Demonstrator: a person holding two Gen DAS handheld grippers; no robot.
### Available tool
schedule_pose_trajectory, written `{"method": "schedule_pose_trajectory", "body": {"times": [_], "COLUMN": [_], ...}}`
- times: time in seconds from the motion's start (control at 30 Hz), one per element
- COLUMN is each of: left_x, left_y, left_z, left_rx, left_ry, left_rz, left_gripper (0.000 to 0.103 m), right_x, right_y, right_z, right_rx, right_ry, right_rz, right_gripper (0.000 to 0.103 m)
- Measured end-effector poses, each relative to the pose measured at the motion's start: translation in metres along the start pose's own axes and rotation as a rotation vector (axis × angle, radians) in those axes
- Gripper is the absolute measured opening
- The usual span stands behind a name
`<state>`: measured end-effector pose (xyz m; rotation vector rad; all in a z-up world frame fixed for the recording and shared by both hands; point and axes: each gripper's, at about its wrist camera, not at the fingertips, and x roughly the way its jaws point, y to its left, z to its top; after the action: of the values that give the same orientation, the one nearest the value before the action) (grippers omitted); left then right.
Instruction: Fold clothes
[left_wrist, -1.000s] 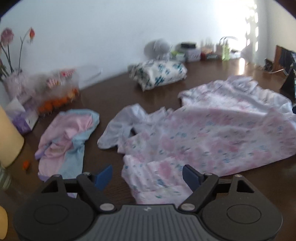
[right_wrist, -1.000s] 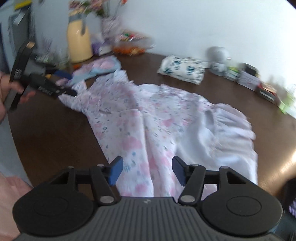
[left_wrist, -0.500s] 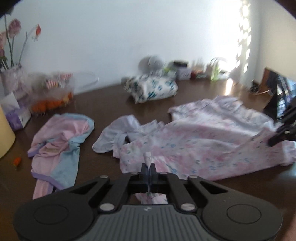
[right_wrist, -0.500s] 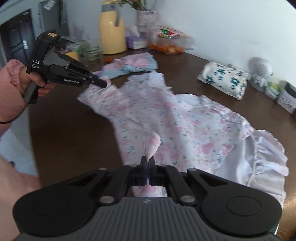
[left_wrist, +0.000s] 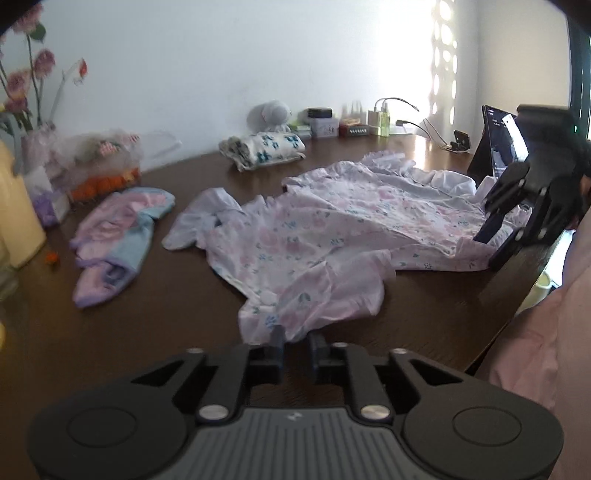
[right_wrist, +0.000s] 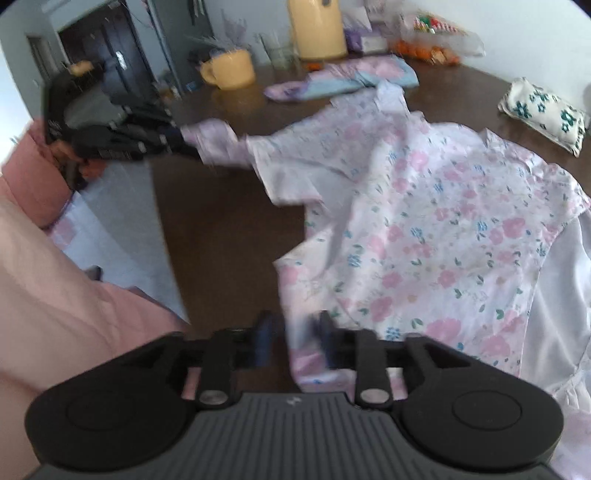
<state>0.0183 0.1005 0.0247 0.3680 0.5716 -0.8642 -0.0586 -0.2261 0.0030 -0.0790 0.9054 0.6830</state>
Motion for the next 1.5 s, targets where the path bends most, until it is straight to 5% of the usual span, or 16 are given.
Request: {"method": "schedule_pose_trajectory", "body": {"times": [0.07,0.2,0.4,0.57,0.77,1.0,1.37,1.5], "left_x": [-0.014,-0.009,0.062,0.099,0.107,0.109,0.084,0.082], "left_y": [0.003,-0.006,-0.027,-0.030,-0.024,-0.021,-0.020,-0.021], "left_z": [0.010,0.040,0.060,0.049,0.049,0.056,0.059,0.057], "left_rx": [-0.012,0.031,0.144,0.187,0.195,0.165,0.140,0.127], "left_ry": [-0.067,-0.107,0.113,0.243,0.264,0.284,0.243,0.233], "left_rz": [0.026,0.045,0.087,0.146,0.157,0.145,0.186,0.140], "left_gripper": [0.041,0.046,0.046,0.040,0.034,0.000,0.000,0.016], "right_x": [-0.020,-0.042,-0.005,0.005,0.006,0.007,0.011,0.011], "right_y": [-0.001,-0.012,-0.029,-0.036,-0.041,-0.038,-0.033,-0.031], "right_z": [0.001,0.008,0.018,0.008,-0.005,-0.010,-0.010,-0.010], "right_rx": [0.018,0.075,0.139,0.170,0.204,0.198,0.165,0.157], "right_ry": [-0.069,-0.170,-0.070,-0.057,-0.067,-0.090,-0.100,-0.104], "right_rz": [0.021,-0.014,-0.211,-0.232,-0.229,-0.229,-0.257,-0.260], "right_gripper": [0.036,0.037,0.037,0.037,0.037,0.040,0.045,0.047]}}
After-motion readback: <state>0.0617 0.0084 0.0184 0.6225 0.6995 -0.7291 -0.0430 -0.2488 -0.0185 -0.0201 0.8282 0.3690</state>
